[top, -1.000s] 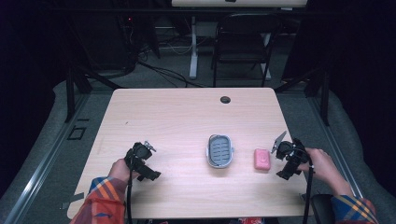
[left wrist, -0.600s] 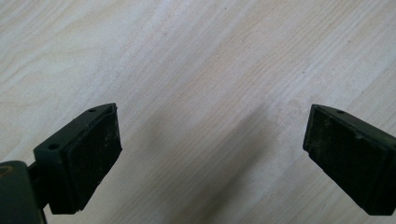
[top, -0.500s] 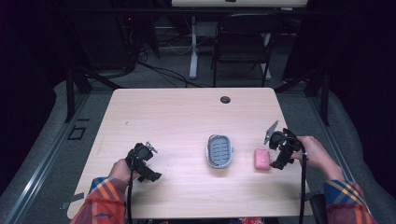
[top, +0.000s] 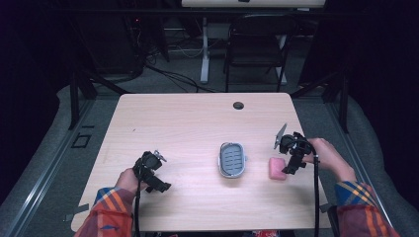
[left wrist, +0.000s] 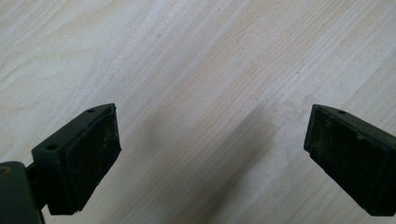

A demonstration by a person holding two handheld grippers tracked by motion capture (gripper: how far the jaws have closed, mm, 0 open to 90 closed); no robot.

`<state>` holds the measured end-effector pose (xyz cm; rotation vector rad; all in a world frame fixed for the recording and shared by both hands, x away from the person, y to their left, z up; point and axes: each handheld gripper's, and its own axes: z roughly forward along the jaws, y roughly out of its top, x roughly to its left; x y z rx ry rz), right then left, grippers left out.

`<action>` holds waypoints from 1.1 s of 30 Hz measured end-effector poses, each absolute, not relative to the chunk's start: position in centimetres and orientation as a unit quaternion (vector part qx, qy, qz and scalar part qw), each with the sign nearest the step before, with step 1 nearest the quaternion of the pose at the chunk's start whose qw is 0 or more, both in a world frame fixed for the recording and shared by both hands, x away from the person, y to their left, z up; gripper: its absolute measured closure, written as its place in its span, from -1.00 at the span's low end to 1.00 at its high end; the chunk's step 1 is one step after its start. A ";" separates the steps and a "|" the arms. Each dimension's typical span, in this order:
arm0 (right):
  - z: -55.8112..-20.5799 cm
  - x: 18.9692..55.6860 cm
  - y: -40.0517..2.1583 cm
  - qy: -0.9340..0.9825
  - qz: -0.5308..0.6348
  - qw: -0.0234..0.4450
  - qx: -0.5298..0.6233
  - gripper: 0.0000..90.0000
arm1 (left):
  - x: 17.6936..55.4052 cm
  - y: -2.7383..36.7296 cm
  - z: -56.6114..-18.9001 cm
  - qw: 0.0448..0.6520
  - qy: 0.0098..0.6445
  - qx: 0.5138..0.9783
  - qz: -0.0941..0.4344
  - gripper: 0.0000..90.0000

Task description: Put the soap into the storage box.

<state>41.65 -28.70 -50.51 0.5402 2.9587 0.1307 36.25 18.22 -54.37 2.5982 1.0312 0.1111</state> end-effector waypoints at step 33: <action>-53.9 42.0 -25.4 0.992 -0.023 0.015 0.121 -1.00 | 36.2 18.1 -54.4 0.170 0.361 0.916 0.036 -0.92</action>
